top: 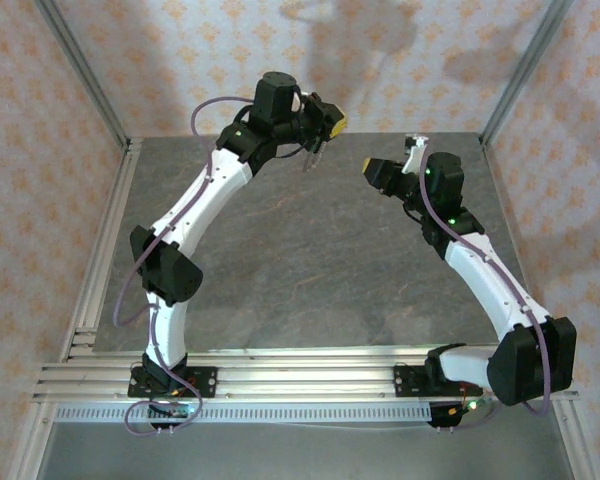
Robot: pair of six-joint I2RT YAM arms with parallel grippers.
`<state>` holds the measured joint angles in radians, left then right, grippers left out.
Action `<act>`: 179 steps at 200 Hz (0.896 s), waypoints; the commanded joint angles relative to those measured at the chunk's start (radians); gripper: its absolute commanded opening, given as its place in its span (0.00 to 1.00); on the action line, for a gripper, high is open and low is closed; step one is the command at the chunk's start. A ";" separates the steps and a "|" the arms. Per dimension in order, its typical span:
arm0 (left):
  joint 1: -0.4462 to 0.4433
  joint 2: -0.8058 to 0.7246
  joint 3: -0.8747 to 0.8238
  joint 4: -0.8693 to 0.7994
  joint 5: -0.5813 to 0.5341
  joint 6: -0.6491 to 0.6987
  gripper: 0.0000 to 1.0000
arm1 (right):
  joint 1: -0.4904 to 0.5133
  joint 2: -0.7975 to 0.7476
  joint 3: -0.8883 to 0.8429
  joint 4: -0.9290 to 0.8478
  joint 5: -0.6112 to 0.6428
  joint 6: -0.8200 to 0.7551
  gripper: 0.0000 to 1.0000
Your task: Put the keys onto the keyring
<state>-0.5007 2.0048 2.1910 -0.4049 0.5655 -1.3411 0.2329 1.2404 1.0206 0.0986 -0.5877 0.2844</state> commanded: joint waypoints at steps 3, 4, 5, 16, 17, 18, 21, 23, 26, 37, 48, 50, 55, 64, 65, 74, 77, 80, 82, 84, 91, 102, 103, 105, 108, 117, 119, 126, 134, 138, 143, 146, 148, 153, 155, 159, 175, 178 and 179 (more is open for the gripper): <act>-0.021 -0.087 -0.054 0.116 -0.082 -0.129 0.00 | 0.010 -0.001 0.026 0.071 -0.043 -0.011 0.38; -0.022 -0.087 -0.056 0.118 -0.085 -0.132 0.00 | 0.010 -0.001 0.027 0.071 -0.042 -0.011 0.38; -0.022 -0.087 -0.061 0.120 -0.088 -0.135 0.00 | 0.010 0.001 0.027 0.070 -0.041 -0.011 0.39; -0.030 -0.135 -0.111 0.143 -0.122 -0.161 0.00 | 0.011 0.005 0.030 0.067 -0.039 -0.011 0.39; -0.029 -0.139 -0.116 0.145 -0.125 -0.164 0.00 | 0.011 0.005 0.030 0.067 -0.038 -0.011 0.39; -0.030 -0.142 -0.120 0.147 -0.127 -0.166 0.00 | 0.012 0.005 0.030 0.067 -0.038 -0.011 0.39; -0.030 -0.149 -0.133 0.151 -0.137 -0.169 0.00 | 0.012 0.005 0.030 0.067 -0.037 -0.010 0.39; -0.031 -0.154 -0.141 0.154 -0.145 -0.171 0.00 | 0.012 0.006 0.030 0.067 -0.036 -0.009 0.39; -0.032 -0.161 -0.151 0.154 -0.154 -0.173 0.00 | 0.012 0.008 0.030 0.067 -0.035 -0.007 0.39; -0.033 -0.182 -0.183 0.141 -0.189 -0.182 0.00 | 0.015 0.009 0.029 0.066 -0.036 -0.005 0.39; -0.032 -0.204 -0.226 0.156 -0.219 -0.194 0.00 | 0.016 0.008 0.029 0.061 -0.038 -0.006 0.39; -0.033 -0.207 -0.233 0.158 -0.224 -0.198 0.00 | 0.018 0.008 0.029 0.060 -0.039 -0.006 0.39; -0.032 -0.213 -0.252 0.164 -0.233 -0.208 0.00 | 0.019 0.008 0.027 0.059 -0.041 -0.007 0.39; -0.032 -0.224 -0.281 0.186 -0.243 -0.225 0.00 | 0.024 0.006 0.027 0.053 -0.045 -0.007 0.39; -0.032 -0.225 -0.284 0.187 -0.244 -0.227 0.00 | 0.024 0.006 0.026 0.053 -0.045 -0.007 0.39; -0.032 -0.230 -0.305 0.204 -0.246 -0.245 0.00 | 0.029 0.002 0.023 0.050 -0.049 -0.006 0.40; -0.032 -0.231 -0.312 0.212 -0.246 -0.249 0.00 | 0.031 0.002 0.023 0.050 -0.049 -0.008 0.40; -0.034 -0.233 -0.318 0.220 -0.245 -0.257 0.00 | 0.034 -0.001 0.021 0.049 -0.049 -0.007 0.40; -0.034 -0.232 -0.322 0.224 -0.245 -0.261 0.00 | 0.035 -0.002 0.020 0.049 -0.049 -0.008 0.41; -0.035 -0.234 -0.327 0.228 -0.245 -0.265 0.00 | 0.037 -0.004 0.019 0.049 -0.049 -0.009 0.41; -0.036 -0.237 -0.338 0.242 -0.241 -0.278 0.00 | 0.046 -0.009 0.015 0.051 -0.049 -0.010 0.42; -0.039 -0.244 -0.359 0.266 -0.245 -0.297 0.00 | 0.059 -0.016 0.009 0.059 -0.046 -0.012 0.43; -0.040 -0.244 -0.361 0.268 -0.246 -0.298 0.00 | 0.060 -0.016 0.009 0.059 -0.046 -0.012 0.43; -0.041 -0.246 -0.364 0.272 -0.247 -0.300 0.00 | 0.063 -0.017 0.008 0.060 -0.045 -0.012 0.43; -0.040 -0.248 -0.367 0.277 -0.248 -0.302 0.00 | 0.069 -0.018 0.007 0.062 -0.043 -0.012 0.43; -0.044 -0.252 -0.372 0.281 -0.250 -0.305 0.00 | 0.080 -0.019 0.006 0.065 -0.037 -0.014 0.43; -0.043 -0.253 -0.373 0.281 -0.250 -0.305 0.00 | 0.082 -0.019 0.006 0.066 -0.035 -0.014 0.43; -0.045 -0.258 -0.380 0.281 -0.254 -0.306 0.00 | 0.091 -0.019 0.006 0.070 -0.029 -0.012 0.43; -0.046 -0.264 -0.389 0.285 -0.259 -0.308 0.00 | 0.098 -0.017 0.006 0.074 -0.025 -0.010 0.43; -0.048 -0.267 -0.394 0.286 -0.261 -0.309 0.00 | 0.102 -0.016 0.007 0.076 -0.023 -0.008 0.43; -0.048 -0.271 -0.399 0.286 -0.263 -0.308 0.00 | 0.106 -0.015 0.009 0.075 -0.019 -0.006 0.43; -0.048 -0.273 -0.402 0.285 -0.263 -0.308 0.00 | 0.108 -0.014 0.010 0.076 -0.016 -0.007 0.43; -0.048 -0.274 -0.404 0.284 -0.263 -0.308 0.00 | 0.109 -0.014 0.011 0.076 -0.014 -0.006 0.43; -0.048 -0.275 -0.409 0.281 -0.265 -0.307 0.00 | 0.111 -0.013 0.012 0.075 -0.008 -0.005 0.43; -0.048 -0.277 -0.411 0.281 -0.266 -0.307 0.00 | 0.112 -0.013 0.012 0.076 -0.007 -0.004 0.43; -0.048 -0.278 -0.416 0.279 -0.266 -0.306 0.00 | 0.114 -0.012 0.013 0.076 -0.005 -0.003 0.43; -0.048 -0.290 -0.440 0.274 -0.281 -0.298 0.00 | 0.116 -0.005 0.015 0.071 0.001 0.002 0.43; -0.048 -0.292 -0.445 0.268 -0.286 -0.295 0.00 | 0.115 -0.003 0.015 0.070 0.002 0.002 0.43; -0.048 -0.293 -0.447 0.267 -0.287 -0.294 0.00 | 0.115 -0.003 0.015 0.070 0.002 0.002 0.43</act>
<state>-0.5373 1.7802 1.7714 -0.1848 0.3267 -1.6337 0.3439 1.2423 1.0206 0.1215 -0.6056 0.2848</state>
